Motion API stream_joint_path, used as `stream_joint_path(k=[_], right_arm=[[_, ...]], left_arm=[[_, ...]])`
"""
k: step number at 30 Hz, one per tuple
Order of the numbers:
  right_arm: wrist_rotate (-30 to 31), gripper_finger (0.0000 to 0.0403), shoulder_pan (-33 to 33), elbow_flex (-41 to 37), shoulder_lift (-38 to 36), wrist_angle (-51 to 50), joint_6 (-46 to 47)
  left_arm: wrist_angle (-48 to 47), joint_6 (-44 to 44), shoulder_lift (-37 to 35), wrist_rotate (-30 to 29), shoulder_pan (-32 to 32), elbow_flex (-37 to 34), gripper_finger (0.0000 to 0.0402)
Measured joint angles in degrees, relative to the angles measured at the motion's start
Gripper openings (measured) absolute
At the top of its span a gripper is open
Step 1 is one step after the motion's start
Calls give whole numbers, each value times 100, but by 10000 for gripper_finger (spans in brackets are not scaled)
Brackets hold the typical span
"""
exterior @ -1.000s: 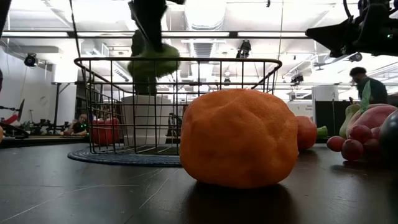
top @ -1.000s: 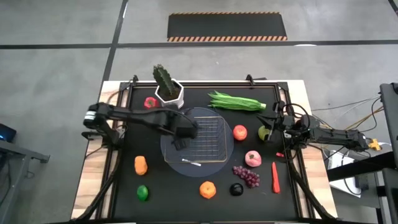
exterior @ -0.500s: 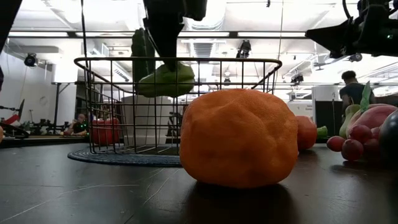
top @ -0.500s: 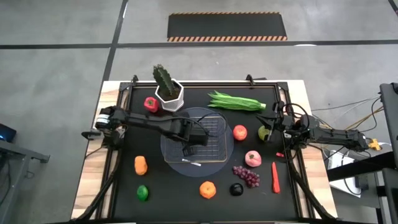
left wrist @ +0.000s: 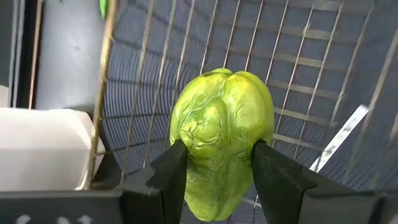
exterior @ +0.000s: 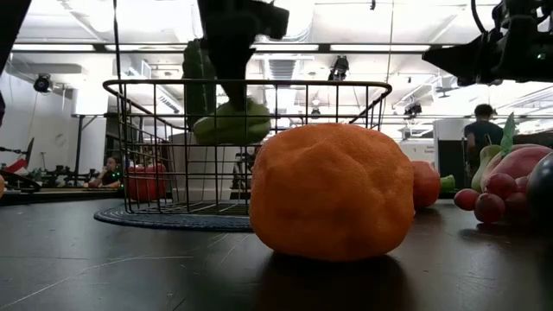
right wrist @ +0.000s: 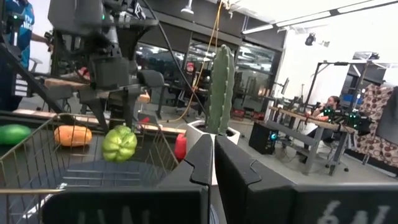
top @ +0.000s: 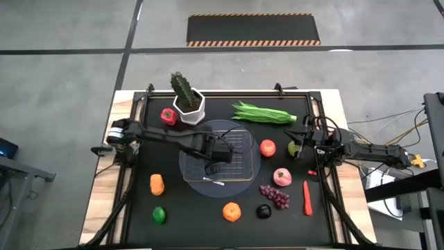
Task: Build produce basket
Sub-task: Put the chayote into the wire basket, then put the apple into the wire basket
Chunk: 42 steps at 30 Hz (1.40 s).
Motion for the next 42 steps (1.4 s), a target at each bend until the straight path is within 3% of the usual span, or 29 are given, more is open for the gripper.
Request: stream_joint_path(k=[10,25,35,42], right_arm=[[0,9,1,0,-2,-41,0],[0,9,1,0,-2,-38,2],[0,9,1,0,-2,-38,90],[0,9,1,0,-2,-40,92]], left_arm=[[738,263,2,-124,14,-848,141],[756,202,-2,-362,23,-1357,144],[555,195,-2,-314,39,-1286,215],[126,202,-230,-175,-4,-937,228]])
